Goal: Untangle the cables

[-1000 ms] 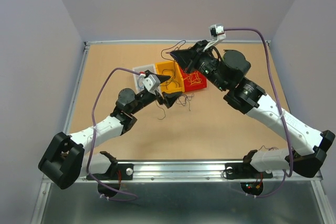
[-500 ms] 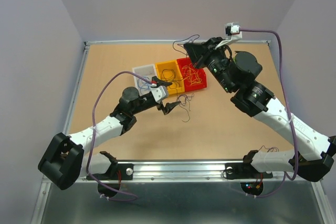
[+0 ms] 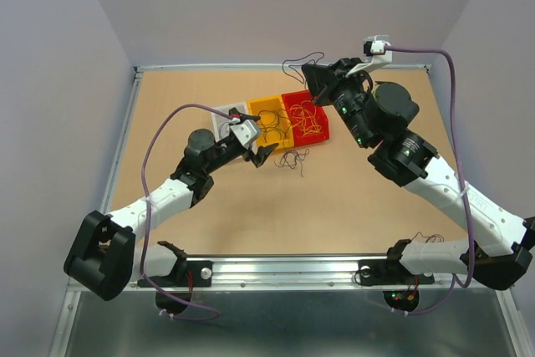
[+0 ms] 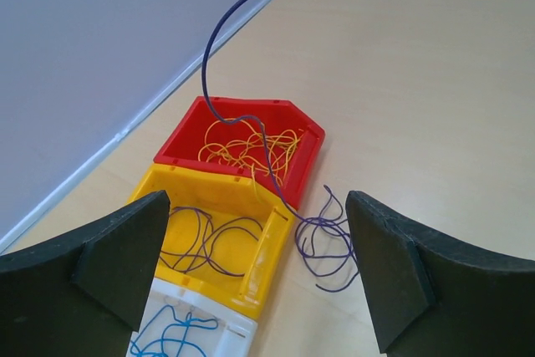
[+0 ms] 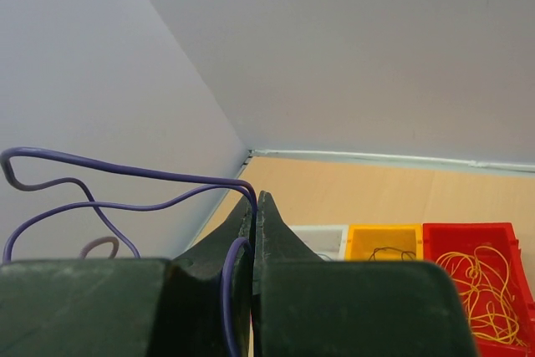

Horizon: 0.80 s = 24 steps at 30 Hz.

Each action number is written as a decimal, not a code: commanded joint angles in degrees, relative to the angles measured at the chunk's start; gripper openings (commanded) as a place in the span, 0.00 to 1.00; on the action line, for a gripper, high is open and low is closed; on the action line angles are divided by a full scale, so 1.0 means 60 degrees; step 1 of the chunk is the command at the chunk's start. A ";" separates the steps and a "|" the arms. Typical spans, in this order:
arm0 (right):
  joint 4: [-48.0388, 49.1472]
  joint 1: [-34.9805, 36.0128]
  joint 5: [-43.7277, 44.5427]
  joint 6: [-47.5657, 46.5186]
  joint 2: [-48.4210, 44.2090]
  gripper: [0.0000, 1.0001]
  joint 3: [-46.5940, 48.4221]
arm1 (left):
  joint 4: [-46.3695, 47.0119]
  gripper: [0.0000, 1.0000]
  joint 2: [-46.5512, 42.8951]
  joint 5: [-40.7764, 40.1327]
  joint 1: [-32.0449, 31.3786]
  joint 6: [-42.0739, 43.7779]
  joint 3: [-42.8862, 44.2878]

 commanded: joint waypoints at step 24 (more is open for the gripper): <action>0.0705 -0.0039 -0.1060 0.0055 0.0484 0.00 0.0291 | 0.1337 0.20 0.1751 -0.0885 0.0106 -0.1107 0.1179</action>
